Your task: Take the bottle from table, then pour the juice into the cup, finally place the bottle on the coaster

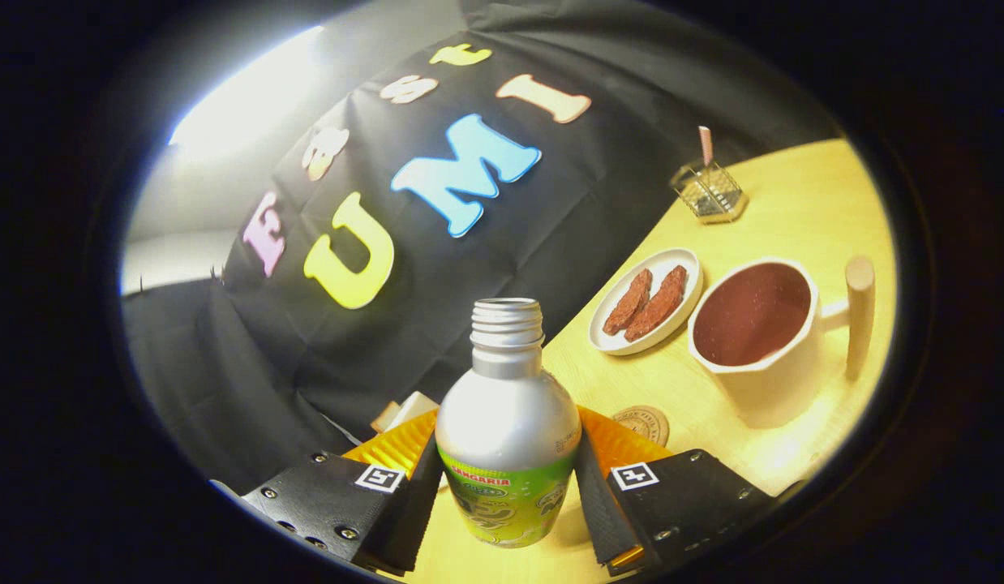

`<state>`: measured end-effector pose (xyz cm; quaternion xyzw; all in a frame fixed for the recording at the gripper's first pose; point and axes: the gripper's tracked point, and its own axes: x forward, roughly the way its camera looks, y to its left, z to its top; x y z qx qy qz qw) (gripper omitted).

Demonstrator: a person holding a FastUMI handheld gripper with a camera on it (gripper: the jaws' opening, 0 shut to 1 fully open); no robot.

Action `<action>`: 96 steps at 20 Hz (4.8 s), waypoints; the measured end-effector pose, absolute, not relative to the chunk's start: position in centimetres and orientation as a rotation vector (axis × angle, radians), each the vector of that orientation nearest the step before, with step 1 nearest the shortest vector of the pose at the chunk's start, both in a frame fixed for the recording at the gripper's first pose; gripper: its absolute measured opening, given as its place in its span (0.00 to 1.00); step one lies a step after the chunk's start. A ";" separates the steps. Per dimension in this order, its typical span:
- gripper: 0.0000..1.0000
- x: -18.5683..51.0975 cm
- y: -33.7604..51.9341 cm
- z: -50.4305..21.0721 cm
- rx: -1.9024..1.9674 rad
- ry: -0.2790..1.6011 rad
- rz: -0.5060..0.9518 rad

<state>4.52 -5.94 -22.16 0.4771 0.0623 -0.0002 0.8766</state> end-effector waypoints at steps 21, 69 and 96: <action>0.77 4.5 -7.4 -19.9 1.412 0.007 0.025; 0.77 4.1 -8.5 -19.3 1.855 -0.162 0.055; 0.77 3.2 -9.2 -19.3 2.006 -0.238 0.037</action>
